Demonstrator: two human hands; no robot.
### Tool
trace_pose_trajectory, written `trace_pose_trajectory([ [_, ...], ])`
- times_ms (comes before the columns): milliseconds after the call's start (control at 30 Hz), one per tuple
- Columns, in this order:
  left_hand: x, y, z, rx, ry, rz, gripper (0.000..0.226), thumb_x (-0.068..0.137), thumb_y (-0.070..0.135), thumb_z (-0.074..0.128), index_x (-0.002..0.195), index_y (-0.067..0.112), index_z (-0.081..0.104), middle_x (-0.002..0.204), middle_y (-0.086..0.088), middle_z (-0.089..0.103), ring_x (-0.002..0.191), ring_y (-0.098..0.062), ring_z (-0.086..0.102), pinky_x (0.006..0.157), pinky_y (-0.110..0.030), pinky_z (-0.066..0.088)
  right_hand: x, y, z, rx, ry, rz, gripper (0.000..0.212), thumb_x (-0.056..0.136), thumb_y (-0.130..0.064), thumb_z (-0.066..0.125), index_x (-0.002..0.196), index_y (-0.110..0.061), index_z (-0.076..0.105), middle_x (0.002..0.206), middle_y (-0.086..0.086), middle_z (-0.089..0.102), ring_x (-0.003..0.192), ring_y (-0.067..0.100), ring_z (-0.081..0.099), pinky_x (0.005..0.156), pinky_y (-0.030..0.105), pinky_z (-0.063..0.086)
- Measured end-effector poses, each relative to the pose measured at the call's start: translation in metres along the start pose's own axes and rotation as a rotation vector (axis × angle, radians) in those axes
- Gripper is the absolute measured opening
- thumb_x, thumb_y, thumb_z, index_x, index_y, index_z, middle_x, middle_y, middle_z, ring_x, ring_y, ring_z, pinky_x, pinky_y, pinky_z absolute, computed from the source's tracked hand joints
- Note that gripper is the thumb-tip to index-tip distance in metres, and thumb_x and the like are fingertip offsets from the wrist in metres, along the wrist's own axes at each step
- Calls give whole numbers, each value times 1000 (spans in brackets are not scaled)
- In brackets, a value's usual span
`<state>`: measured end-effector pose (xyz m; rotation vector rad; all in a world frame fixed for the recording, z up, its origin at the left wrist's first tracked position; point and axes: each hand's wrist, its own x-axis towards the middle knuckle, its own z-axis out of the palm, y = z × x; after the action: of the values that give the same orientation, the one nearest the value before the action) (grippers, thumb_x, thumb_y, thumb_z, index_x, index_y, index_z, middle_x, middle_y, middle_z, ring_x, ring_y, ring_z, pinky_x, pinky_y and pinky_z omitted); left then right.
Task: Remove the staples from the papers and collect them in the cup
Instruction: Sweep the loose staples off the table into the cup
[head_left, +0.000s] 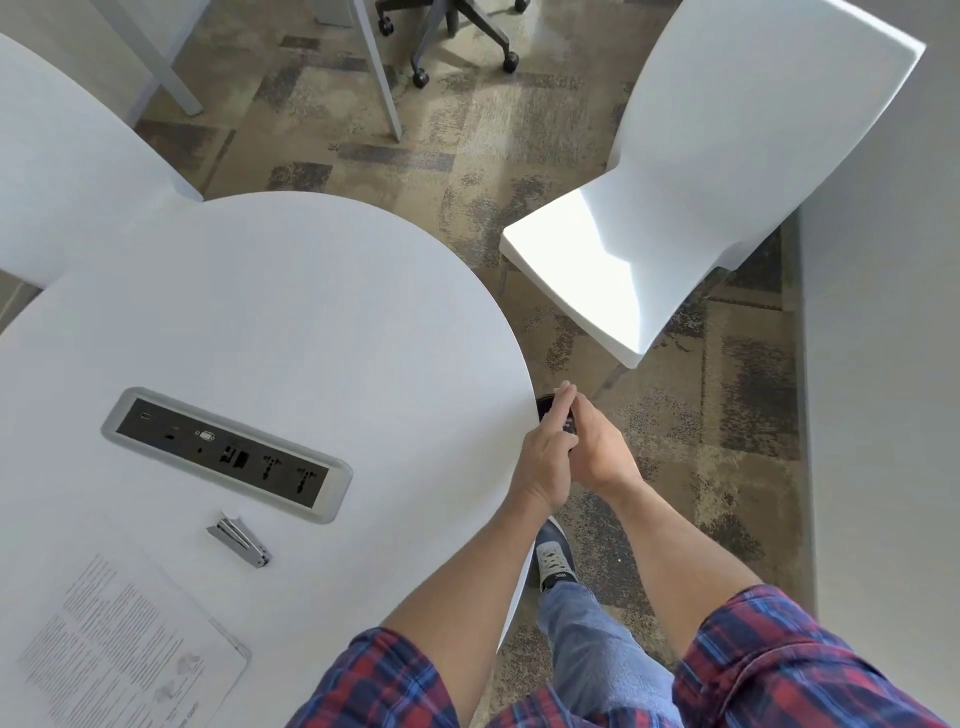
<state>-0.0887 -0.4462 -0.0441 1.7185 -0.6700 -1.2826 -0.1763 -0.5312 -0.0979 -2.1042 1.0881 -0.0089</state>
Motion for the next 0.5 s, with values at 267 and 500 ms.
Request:
trace_pose_trajectory([
  [267, -25, -41, -36, 198, 464, 56, 79, 84, 20, 35, 162, 12, 27, 170, 1, 22, 157, -7, 17, 131, -30, 7, -1, 5, -4, -3, 32, 4, 90, 74, -31, 87, 150, -27, 40, 142, -2, 62, 127, 22, 62, 102, 37, 53],
  [500, -43, -59, -11, 669, 266, 16, 94, 76, 36, 17, 165, 8, 4, 173, -6, -5, 161, -16, -8, 130, -34, -8, -4, 3, -4, 5, 29, 3, 90, 72, -27, 87, 147, -33, 38, 137, -4, 64, 123, 21, 63, 98, 42, 56],
])
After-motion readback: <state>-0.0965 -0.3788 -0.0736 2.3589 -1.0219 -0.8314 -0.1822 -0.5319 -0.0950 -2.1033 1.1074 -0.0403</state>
